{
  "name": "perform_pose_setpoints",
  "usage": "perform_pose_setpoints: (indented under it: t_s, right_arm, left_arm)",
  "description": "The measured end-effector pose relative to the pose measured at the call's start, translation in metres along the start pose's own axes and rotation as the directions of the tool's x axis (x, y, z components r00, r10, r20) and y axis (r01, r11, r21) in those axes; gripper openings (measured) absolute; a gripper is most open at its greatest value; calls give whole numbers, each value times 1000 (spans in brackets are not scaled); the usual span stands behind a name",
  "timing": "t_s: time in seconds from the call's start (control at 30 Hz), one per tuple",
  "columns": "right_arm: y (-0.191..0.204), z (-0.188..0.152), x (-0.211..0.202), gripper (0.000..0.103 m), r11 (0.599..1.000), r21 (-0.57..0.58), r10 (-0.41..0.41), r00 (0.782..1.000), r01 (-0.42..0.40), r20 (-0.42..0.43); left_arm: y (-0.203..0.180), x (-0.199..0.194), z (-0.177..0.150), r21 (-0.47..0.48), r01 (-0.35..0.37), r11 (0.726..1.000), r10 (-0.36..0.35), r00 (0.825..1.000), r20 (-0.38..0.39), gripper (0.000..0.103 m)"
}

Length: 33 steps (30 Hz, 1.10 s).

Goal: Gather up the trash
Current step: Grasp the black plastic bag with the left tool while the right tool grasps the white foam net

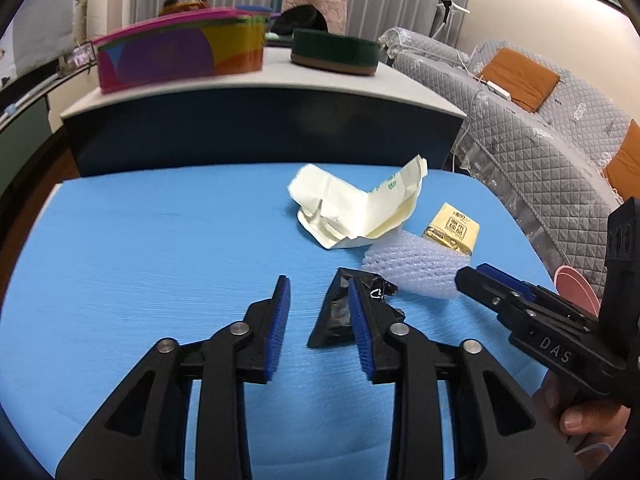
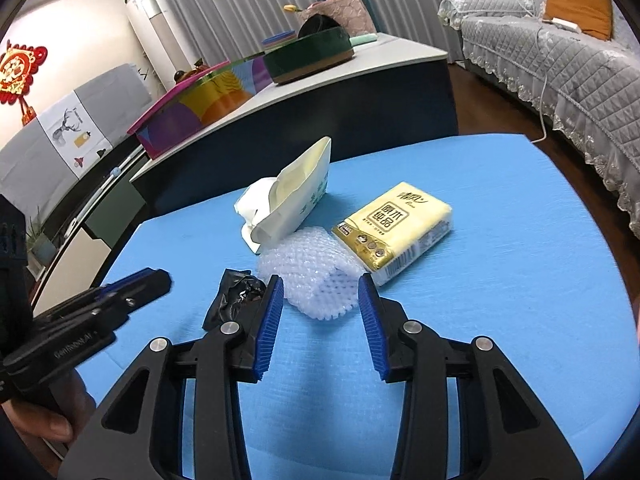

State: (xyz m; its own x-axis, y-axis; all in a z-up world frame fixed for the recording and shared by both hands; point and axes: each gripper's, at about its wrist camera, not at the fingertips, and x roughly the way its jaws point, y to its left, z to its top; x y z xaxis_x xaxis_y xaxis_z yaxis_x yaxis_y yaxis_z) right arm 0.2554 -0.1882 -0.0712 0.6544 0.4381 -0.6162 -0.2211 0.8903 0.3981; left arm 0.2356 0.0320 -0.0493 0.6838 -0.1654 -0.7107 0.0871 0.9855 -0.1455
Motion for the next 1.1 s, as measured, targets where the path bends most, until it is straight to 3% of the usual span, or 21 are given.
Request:
perform_pose_setpoints:
  t_s: [0.23, 0.4, 0.47, 0.5, 0.57, 1.1]
  right_arm:
    - [-3, -1, 12, 38, 1000, 9, 23, 999, -23, -32]
    - [-3, -1, 14, 9, 999, 6, 43, 998, -42, -48]
    - [-1, -3, 13, 6, 999, -9, 49, 998, -50, -44]
    - [1, -3, 12, 6, 999, -19, 49, 998, -50, -41]
    - [4, -4, 9, 6, 998, -37, 45, 998, -46, -33]
    - [15, -11, -51, 5, 996, -94, -1, 999, 4, 38]
  left_arm:
    - [-5, 28, -5, -11, 37, 999, -38, 998, -59, 41]
    - [-12, 38, -9, 11, 32, 999, -31, 996, -89, 43]
    - [-13, 38, -8, 11, 36, 999, -35, 995, -96, 41]
    - [-13, 37, -8, 12, 41, 999, -40, 994, -99, 33]
    - [-14, 36, -7, 19, 53, 998, -51, 993, -104, 28]
    - [-6, -20, -3, 7, 8, 1000, -8, 1000, 9, 27]
